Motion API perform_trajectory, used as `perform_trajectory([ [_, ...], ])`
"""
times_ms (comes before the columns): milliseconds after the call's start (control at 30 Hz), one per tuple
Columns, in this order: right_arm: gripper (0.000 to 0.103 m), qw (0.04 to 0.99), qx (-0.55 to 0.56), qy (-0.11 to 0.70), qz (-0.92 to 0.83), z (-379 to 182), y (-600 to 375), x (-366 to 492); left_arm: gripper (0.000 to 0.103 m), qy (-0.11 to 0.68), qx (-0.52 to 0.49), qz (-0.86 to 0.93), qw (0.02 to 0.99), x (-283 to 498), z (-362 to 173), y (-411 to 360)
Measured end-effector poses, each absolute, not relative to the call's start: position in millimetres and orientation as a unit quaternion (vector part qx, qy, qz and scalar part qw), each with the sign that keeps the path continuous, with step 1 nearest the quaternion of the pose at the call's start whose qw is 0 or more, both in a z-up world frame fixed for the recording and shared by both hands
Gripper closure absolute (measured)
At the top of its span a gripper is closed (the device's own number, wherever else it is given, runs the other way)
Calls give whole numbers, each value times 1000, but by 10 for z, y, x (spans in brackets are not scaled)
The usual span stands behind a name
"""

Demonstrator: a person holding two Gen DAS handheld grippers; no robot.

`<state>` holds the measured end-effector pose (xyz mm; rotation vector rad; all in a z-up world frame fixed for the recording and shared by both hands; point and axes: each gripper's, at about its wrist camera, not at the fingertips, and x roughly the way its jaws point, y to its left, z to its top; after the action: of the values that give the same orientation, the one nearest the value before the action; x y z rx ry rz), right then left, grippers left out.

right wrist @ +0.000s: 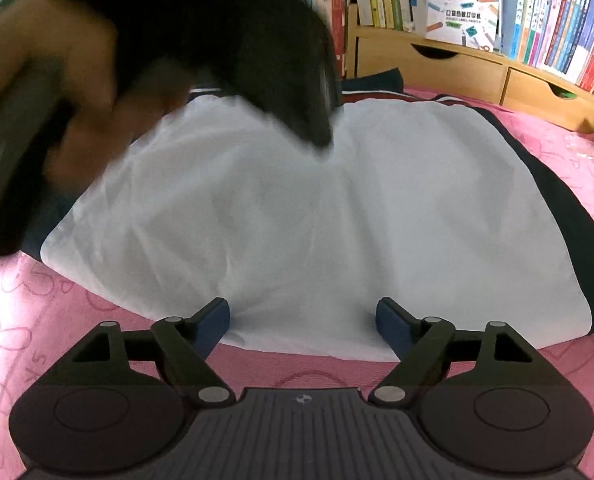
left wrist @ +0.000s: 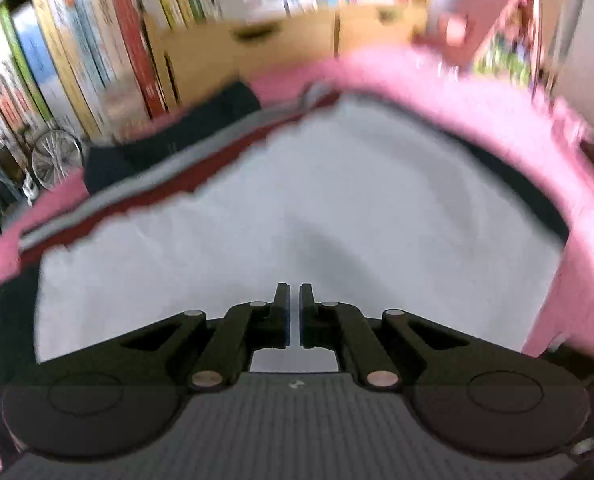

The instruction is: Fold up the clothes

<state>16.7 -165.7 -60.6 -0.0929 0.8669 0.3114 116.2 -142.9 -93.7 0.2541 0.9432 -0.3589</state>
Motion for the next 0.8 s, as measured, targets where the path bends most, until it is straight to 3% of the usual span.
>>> perform_trajectory([
  [200,21,897,-46,411,157,-632,-1699,140,100,401,144,-63,902,1856,-1058,-1172],
  [367,20,897,-48,408,162,-644,-1719,154,99,382,86,2,920,2070,-676,-786],
  [567,17,895,-52,408,171,-649,-1741,172,96,360,89,2,929,781,-365,-428],
  [667,15,895,-53,408,173,-643,-1731,129,95,390,115,4,914,93,-580,-500],
  [800,14,896,-55,405,175,-640,-1726,100,95,437,133,74,886,-159,-1041,-425],
])
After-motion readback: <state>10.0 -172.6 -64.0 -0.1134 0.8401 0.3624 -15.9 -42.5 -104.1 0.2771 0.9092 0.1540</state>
